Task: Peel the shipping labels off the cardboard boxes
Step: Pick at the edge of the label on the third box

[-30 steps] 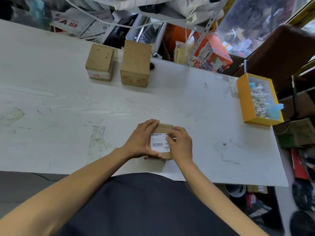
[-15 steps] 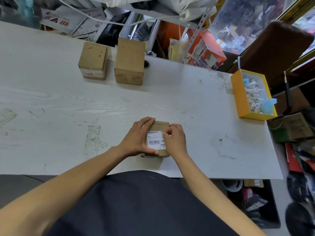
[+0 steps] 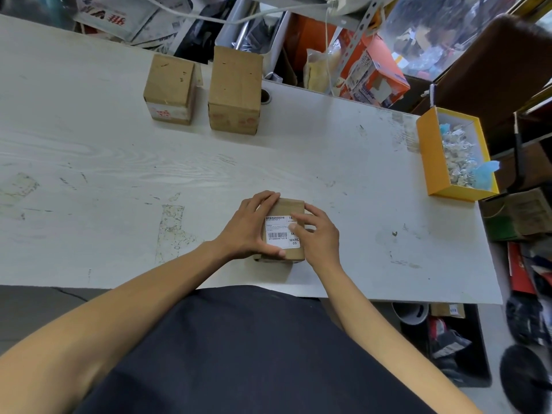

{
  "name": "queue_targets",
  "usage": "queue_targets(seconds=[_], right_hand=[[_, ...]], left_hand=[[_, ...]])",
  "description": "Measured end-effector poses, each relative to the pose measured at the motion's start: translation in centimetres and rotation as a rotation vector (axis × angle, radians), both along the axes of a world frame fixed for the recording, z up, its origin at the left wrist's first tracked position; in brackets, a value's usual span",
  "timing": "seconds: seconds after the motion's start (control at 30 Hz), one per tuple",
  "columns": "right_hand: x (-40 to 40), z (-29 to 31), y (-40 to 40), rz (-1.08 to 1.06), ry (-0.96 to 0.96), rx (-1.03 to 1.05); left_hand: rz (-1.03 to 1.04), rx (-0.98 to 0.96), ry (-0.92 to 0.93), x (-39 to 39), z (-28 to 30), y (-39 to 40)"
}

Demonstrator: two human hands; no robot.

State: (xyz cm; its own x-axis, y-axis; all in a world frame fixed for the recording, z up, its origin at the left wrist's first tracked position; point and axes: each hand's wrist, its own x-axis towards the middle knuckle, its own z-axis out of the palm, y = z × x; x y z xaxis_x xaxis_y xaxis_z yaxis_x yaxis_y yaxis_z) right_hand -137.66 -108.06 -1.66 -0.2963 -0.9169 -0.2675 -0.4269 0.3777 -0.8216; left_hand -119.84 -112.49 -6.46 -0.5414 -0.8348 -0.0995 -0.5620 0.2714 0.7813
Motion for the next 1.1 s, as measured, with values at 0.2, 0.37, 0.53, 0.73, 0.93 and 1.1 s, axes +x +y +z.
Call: queue_targets(seconds=[0.2, 0.37, 0.53, 0.73, 0.93, 1.1], right_hand=[[0.0, 0.0, -0.9, 0.003, 0.017, 0.067], [-0.1, 0.4, -2.0, 0.064, 0.101, 0.065], [0.3, 0.0, -1.4, 0.17, 0.278, -0.063], [-0.7, 1.0, -1.3, 0.207, 0.136, -0.009], [-1.2, 0.5, -1.8, 0.136, 0.086, 0.017], [-1.2, 0.1, -1.3, 0.248, 0.261, -0.074]], left_hand=[[0.0, 0.0, -0.002, 0.0, 0.0, 0.1], [0.006, -0.019, 0.012, 0.2, 0.0, 0.2], [0.024, -0.015, 0.026, 0.4, 0.2, 0.4], [0.023, -0.012, 0.025, 0.2, 0.3, 0.4], [-0.002, -0.002, -0.001, 0.4, 0.7, 0.2], [-0.099, -0.115, -0.084, 1.0, 0.7, 0.2]])
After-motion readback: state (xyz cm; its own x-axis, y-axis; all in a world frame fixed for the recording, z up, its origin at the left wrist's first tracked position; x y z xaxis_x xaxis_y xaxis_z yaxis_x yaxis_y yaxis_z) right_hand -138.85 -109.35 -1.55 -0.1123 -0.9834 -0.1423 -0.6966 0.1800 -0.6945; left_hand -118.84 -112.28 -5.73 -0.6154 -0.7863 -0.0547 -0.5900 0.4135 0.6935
